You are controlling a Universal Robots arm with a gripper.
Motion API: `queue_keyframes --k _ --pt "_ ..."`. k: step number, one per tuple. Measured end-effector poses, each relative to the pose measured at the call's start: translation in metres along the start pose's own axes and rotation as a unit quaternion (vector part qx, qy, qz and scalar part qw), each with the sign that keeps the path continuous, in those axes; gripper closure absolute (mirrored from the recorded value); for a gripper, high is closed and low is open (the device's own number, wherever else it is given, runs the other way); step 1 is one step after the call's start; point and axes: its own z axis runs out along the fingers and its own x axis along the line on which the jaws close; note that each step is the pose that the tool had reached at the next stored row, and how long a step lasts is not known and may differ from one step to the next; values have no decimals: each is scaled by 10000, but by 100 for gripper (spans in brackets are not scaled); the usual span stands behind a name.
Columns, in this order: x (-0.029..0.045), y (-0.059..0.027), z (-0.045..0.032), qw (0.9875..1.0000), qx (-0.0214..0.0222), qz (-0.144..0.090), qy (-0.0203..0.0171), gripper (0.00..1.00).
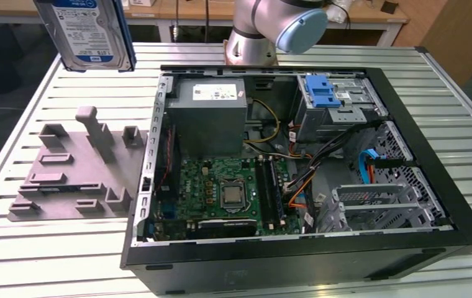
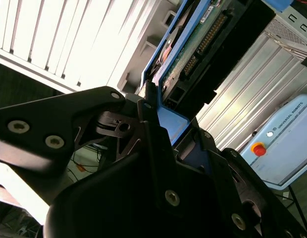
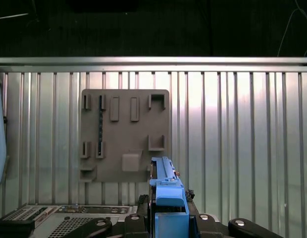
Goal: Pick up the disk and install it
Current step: 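Pick up the disk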
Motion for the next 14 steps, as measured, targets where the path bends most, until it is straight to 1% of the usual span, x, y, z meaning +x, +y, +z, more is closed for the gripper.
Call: queue_keyframes --k 14 --pt "-1 -46 -1 10000 0 0 0 64"
